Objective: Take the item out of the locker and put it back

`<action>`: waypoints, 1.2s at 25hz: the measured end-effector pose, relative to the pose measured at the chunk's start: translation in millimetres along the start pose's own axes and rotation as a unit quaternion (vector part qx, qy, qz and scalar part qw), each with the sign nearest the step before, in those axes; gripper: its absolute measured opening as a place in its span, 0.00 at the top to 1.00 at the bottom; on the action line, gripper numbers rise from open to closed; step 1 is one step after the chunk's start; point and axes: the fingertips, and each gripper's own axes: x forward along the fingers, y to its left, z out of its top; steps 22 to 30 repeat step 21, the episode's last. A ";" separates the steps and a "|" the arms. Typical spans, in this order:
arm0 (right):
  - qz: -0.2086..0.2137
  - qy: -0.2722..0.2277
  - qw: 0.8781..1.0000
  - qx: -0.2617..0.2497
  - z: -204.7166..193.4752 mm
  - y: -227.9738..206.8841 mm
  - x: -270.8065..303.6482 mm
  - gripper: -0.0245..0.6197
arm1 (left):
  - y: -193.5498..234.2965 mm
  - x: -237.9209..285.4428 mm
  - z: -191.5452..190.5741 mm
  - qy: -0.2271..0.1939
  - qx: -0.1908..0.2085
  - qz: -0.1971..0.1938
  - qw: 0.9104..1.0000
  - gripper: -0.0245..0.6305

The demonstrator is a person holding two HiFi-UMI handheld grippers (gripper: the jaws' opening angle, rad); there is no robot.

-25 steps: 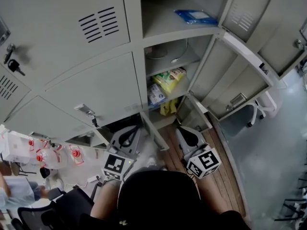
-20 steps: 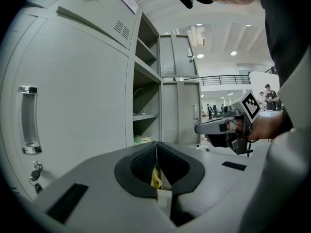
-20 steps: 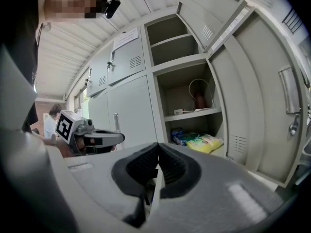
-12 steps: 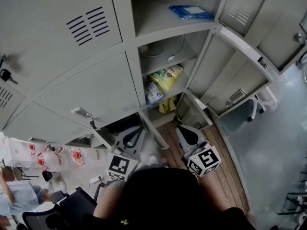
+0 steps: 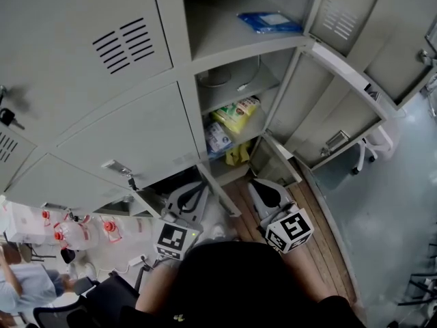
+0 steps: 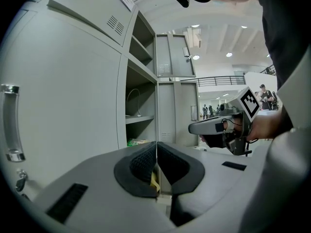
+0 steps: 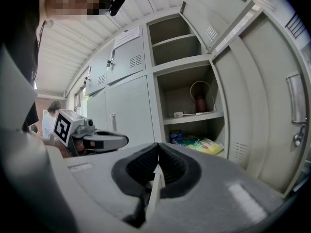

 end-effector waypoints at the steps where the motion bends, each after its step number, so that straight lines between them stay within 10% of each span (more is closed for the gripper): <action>1: 0.000 0.001 1.000 0.001 -0.3 -0.5 0.5 0.96 | 0.5 -0.1 -0.2 0.000 -0.001 0.001 1.000 0.94; 30: 0.000 0.014 1.000 0.004 -5.6 -5.2 3.9 0.96 | 6.0 2.2 -7.4 0.015 -0.002 0.005 1.000 0.94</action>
